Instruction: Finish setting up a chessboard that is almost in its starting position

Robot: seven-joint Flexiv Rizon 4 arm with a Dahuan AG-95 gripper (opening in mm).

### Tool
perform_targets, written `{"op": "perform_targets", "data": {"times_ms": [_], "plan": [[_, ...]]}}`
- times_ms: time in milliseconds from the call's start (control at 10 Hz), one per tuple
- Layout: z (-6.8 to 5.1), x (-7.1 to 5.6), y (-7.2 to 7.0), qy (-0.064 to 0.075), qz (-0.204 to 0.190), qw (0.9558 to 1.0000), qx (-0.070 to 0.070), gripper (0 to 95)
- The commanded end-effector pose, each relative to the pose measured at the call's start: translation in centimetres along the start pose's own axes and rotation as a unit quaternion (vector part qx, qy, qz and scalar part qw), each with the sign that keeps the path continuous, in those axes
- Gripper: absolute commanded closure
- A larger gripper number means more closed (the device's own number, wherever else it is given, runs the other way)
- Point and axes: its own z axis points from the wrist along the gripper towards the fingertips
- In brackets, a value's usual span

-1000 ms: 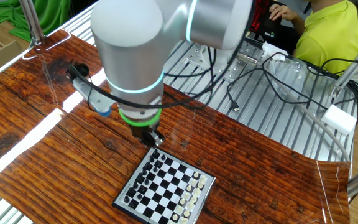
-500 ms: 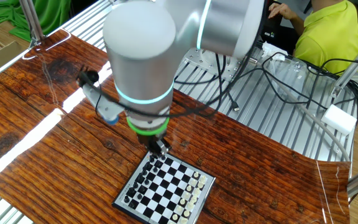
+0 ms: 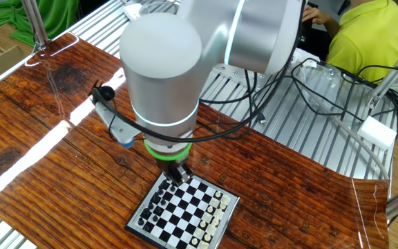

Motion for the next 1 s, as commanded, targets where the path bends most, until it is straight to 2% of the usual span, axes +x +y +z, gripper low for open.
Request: {"op": "perform_targets", "data": {"times_ms": [100, 600, 700, 1000], "plan": [[0.2, -0.6, 0.4, -0.014, 0.005, 0.9999, -0.006, 95.0], [0.5, -1.2, 0.8, -0.03, 0.007, 0.9994, -0.015, 95.0], [0.8, -1.3, 0.9, -0.029, 0.01, 0.9993, -0.023, 95.0], [1.3, -1.5, 1.1, -0.032, 0.014, 0.999, -0.027, 95.0]]}}
